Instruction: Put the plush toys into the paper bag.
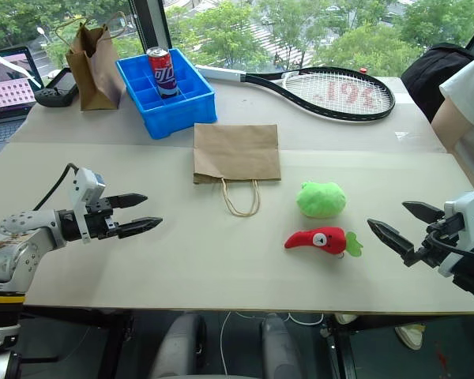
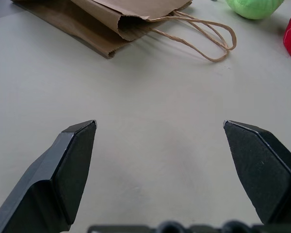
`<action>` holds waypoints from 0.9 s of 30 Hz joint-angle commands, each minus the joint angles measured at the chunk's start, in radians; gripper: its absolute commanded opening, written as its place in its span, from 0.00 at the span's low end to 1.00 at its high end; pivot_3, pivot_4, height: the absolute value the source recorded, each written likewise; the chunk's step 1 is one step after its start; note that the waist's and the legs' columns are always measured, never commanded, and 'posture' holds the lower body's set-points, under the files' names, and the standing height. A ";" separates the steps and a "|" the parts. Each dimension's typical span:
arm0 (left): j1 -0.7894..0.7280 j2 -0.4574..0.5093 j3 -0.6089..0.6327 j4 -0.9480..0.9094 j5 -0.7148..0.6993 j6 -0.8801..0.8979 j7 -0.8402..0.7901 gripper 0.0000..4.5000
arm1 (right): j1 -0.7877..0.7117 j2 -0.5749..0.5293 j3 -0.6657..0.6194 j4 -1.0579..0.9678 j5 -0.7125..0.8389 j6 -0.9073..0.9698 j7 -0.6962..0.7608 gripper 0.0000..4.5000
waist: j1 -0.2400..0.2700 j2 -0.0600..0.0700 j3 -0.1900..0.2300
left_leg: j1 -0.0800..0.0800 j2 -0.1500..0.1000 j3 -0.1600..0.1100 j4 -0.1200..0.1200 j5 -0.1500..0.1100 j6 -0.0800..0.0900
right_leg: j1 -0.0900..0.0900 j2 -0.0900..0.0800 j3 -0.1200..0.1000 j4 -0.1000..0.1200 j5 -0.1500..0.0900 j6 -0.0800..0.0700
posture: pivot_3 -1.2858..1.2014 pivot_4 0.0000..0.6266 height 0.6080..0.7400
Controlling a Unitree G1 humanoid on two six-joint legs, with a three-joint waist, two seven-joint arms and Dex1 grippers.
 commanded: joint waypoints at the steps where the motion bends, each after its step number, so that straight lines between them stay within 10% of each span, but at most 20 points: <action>1: -0.082 0.031 0.041 -0.021 -0.106 0.096 -0.056 1.00 | -0.035 -0.017 -0.018 -0.049 0.065 0.026 0.008 1.00 | 0.000 0.000 0.000 | 0.000 0.000 0.000 0.000 0.000 0.000 | 0.000 0.000 0.000 0.000 0.000 0.000 | 0.52 0.24 0.36; 11: -0.380 0.033 -0.148 0.078 -0.053 -0.003 -0.318 1.00 | -0.384 -0.155 0.217 -0.221 0.468 0.360 -0.052 1.00 | -0.003 0.001 0.002 | 0.002 0.000 0.001 0.000 0.001 0.001 | 0.003 0.000 0.000 0.000 0.000 -0.003 | 0.52 0.24 0.36; 27: -0.680 -0.253 -0.409 0.633 0.350 -0.696 -0.469 1.00 | -0.479 -0.117 0.401 -0.358 0.493 0.423 -0.256 1.00 | 0.010 0.000 0.003 | -0.004 0.000 -0.004 0.000 0.001 0.002 | 0.002 0.000 -0.006 -0.003 0.004 -0.003 | 0.52 0.24 0.36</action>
